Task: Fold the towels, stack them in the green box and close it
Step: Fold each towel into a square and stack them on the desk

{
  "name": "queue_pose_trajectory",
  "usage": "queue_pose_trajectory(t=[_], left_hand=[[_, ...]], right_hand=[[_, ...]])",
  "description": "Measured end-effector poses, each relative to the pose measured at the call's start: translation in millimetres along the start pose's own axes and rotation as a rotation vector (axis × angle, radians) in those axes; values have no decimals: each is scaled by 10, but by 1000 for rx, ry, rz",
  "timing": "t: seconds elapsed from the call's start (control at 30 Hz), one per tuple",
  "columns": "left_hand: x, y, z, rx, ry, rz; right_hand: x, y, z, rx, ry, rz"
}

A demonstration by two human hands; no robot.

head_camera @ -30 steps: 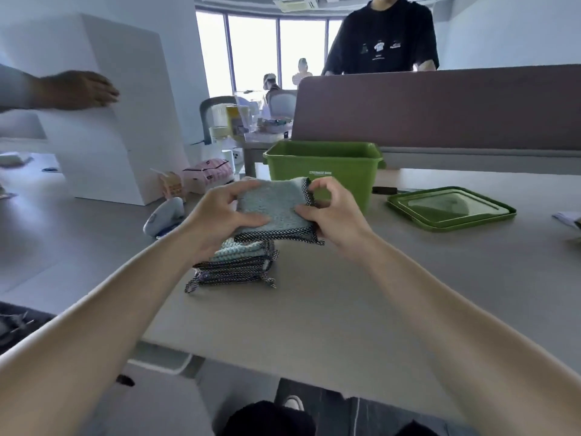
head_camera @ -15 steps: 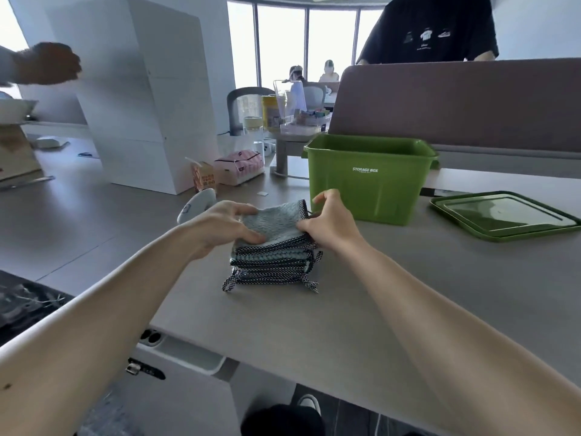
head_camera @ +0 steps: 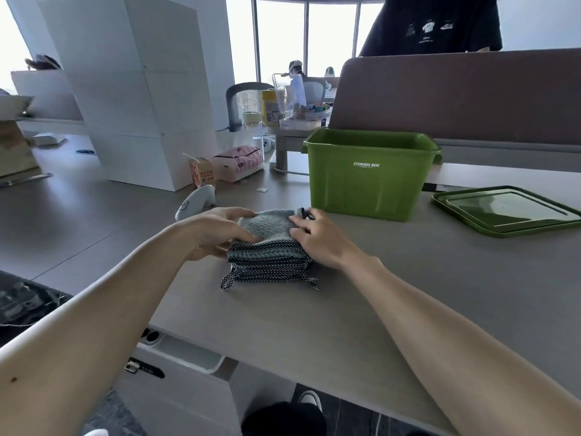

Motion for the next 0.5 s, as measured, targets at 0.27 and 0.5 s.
queue_pose_trajectory(t=[0.27, 0.5], left_hand=[[144, 62, -5, -32, -102, 154], [-38, 238, 43, -14, 14, 303]], right_hand=[[-150, 39, 86, 17, 48, 132], [-248, -31, 244, 19, 63, 46]])
Point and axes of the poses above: each hand's wrist, its own z-axis away from the middle knuckle, its own y-axis out of the palm, x = y × z, the point moved 8 cm from there along -z, towards the middle knuckle, and after that the axes turned 12 degrees about y, right-handed, at the moved point
